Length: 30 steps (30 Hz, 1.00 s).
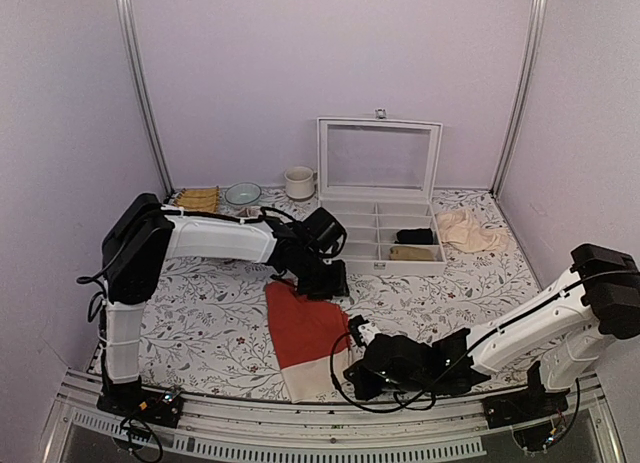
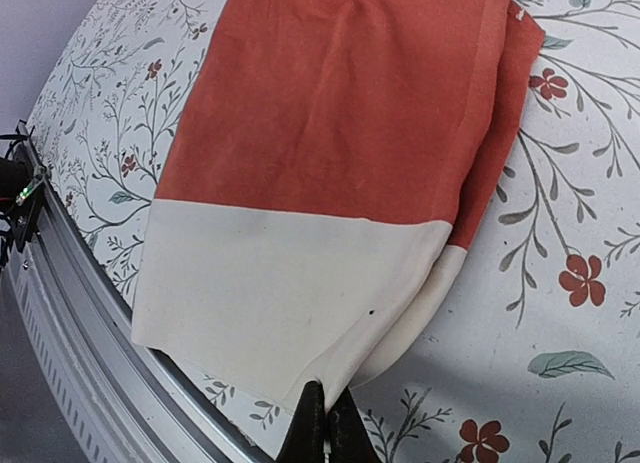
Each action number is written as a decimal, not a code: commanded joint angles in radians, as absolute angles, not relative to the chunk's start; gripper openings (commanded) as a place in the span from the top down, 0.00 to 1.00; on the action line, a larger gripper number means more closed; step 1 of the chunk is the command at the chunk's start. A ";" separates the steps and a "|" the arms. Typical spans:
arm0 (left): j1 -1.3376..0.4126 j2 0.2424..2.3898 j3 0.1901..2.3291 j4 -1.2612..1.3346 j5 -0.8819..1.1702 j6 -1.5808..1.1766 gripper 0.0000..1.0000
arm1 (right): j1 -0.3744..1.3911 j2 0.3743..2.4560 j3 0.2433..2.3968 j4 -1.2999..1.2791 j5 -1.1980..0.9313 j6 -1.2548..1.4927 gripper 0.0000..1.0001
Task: Roll the underwear
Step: Move the underwear to the center of the board, then pick up the underwear from the center of the board.
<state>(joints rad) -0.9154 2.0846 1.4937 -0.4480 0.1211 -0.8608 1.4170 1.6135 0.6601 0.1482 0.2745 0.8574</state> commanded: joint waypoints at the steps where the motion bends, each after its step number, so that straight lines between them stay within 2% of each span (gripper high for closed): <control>1: -0.940 2.139 1.550 -0.556 0.111 -0.854 0.57 | 1.413 1.626 0.609 0.227 0.289 0.881 1.00; 7: -0.952 2.173 1.610 -0.637 0.092 -0.851 0.47 | 1.412 1.625 0.566 0.293 0.295 0.890 1.00; 17: -0.984 2.287 1.774 -0.800 0.047 -0.838 0.46 | 1.413 1.656 0.533 0.391 0.297 0.882 1.00; 30: -1.009 2.322 1.850 -0.958 -0.054 -0.843 0.47 | 1.424 1.679 0.485 0.517 0.304 0.876 1.00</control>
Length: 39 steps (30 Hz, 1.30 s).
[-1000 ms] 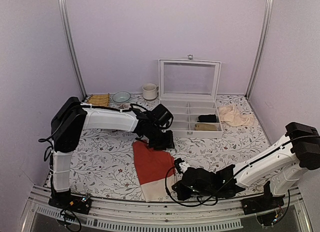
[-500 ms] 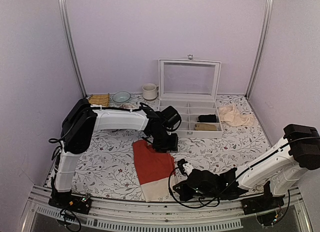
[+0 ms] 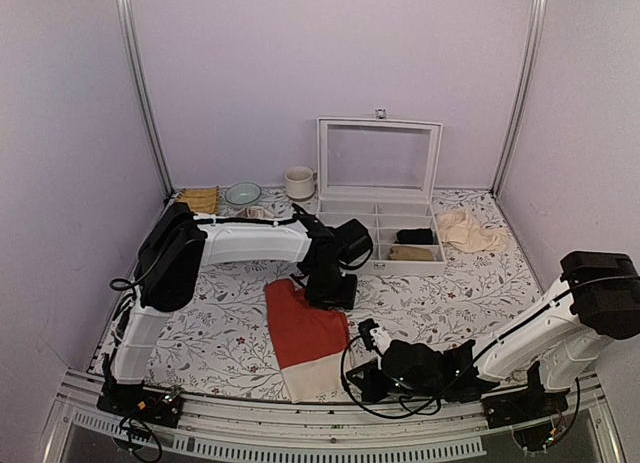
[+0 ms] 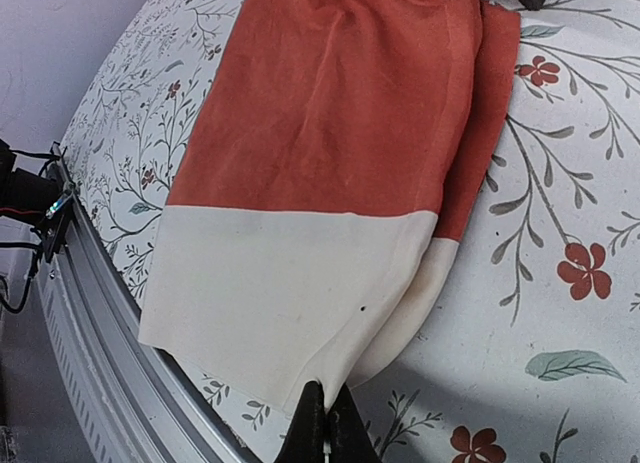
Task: Roll the underwear
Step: Pick up the underwear from the center of the board.
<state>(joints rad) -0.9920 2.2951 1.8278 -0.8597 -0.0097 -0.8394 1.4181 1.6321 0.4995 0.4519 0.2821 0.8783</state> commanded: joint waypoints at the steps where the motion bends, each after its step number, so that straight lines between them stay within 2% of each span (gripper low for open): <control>1: -1.010 2.325 1.855 -0.969 -0.057 -0.845 0.47 | 1.426 1.681 0.484 0.522 0.307 0.875 1.00; 19: -1.052 2.321 1.966 -1.064 -0.144 -0.906 0.47 | 1.452 1.703 0.440 0.616 0.331 0.884 1.00; 39: -1.080 2.359 2.030 -1.102 -0.146 -0.918 0.48 | 1.458 1.705 0.425 0.638 0.345 0.886 1.00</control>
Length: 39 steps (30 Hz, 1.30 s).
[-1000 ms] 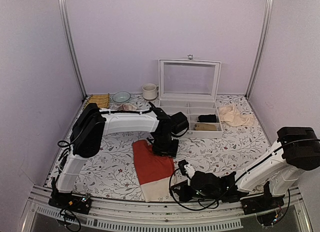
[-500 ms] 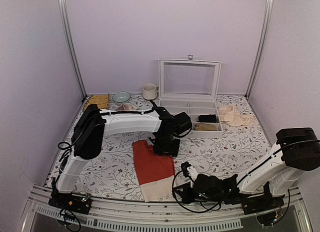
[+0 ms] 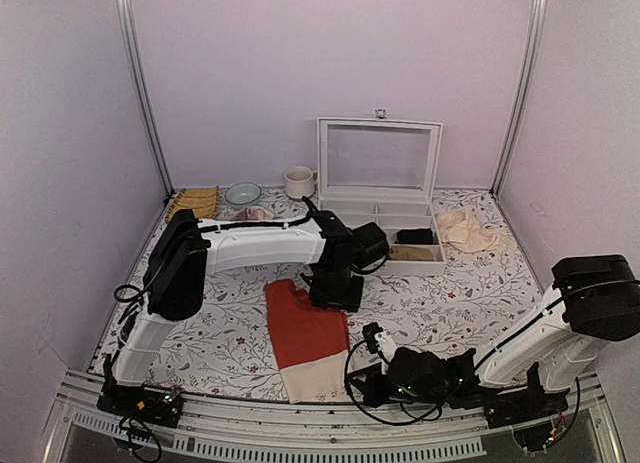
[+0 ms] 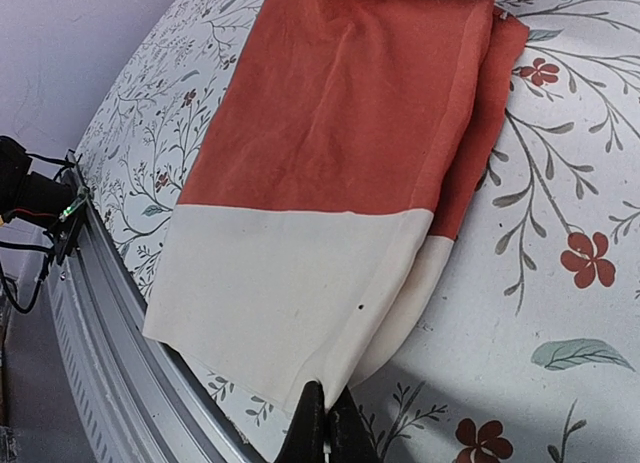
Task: Roll the underwear
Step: Pick up the underwear from the center of the board.
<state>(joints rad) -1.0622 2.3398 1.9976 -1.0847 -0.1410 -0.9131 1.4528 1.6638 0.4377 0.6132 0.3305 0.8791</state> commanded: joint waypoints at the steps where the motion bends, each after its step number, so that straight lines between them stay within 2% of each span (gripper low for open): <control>1: -1.080 2.371 2.035 -1.107 -0.143 -0.912 0.48 | 1.458 1.706 0.425 0.640 0.345 0.886 1.00; 15: -1.079 2.460 2.052 -1.120 -0.123 -0.889 0.48 | 1.463 1.704 0.403 0.664 0.352 0.897 1.00; 20: -1.081 2.472 2.042 -1.126 -0.111 -0.885 0.61 | 1.465 1.697 0.389 0.674 0.361 0.903 1.00; 28: -1.078 2.453 2.016 -1.091 -0.108 -0.887 0.99 | 1.469 1.689 0.383 0.674 0.359 0.906 1.00; 39: -1.057 2.327 1.988 -0.956 -0.109 -0.876 1.00 | 1.474 1.585 0.508 0.369 0.385 0.877 1.00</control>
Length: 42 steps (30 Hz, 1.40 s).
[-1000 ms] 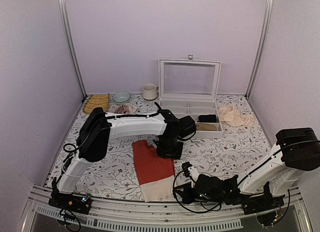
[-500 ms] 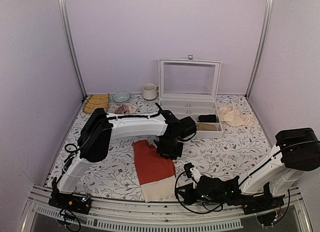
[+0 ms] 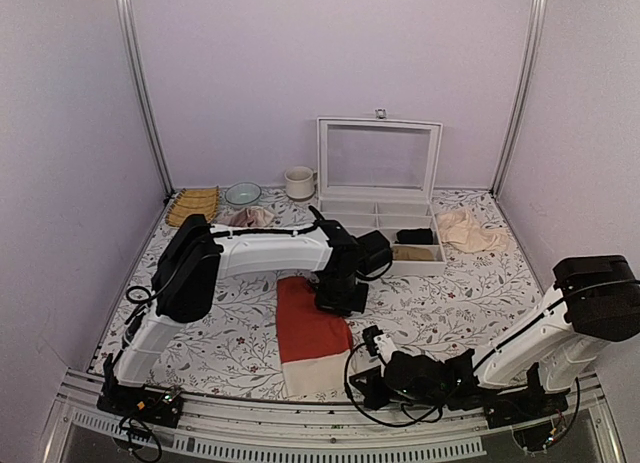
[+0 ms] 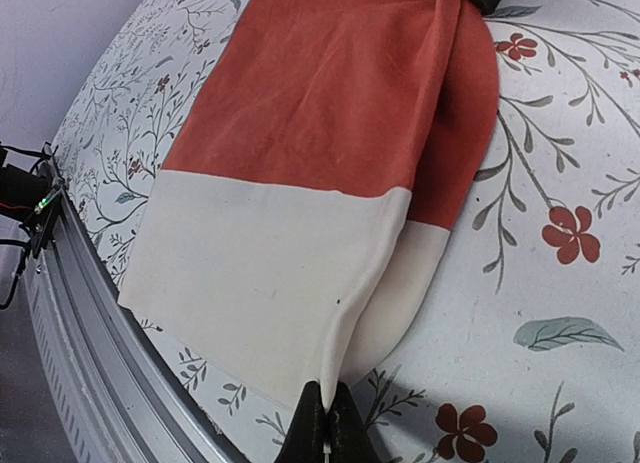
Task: Roll the underwear
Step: Pick up the underwear from the center of the board, then fold the underwear at the center of the board.
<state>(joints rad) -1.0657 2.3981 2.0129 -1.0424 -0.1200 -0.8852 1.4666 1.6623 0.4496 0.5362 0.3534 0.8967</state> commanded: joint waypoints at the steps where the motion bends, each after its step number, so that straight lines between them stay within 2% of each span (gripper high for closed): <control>1: -1.055 2.305 1.968 -0.935 -0.112 -0.876 1.00 | 1.474 1.574 0.527 0.328 0.388 0.874 1.00; 13: -1.014 1.984 1.555 -0.580 -0.055 -0.896 1.00 | 1.474 1.556 0.772 -0.045 0.422 0.830 1.00; 25: -0.938 1.744 1.159 -0.278 0.027 -0.901 1.00 | 1.475 1.681 1.032 -0.183 0.369 0.734 1.00; 42: -0.851 1.691 0.881 0.076 0.194 -0.931 1.00 | 1.474 1.859 1.168 -0.244 0.256 0.725 1.00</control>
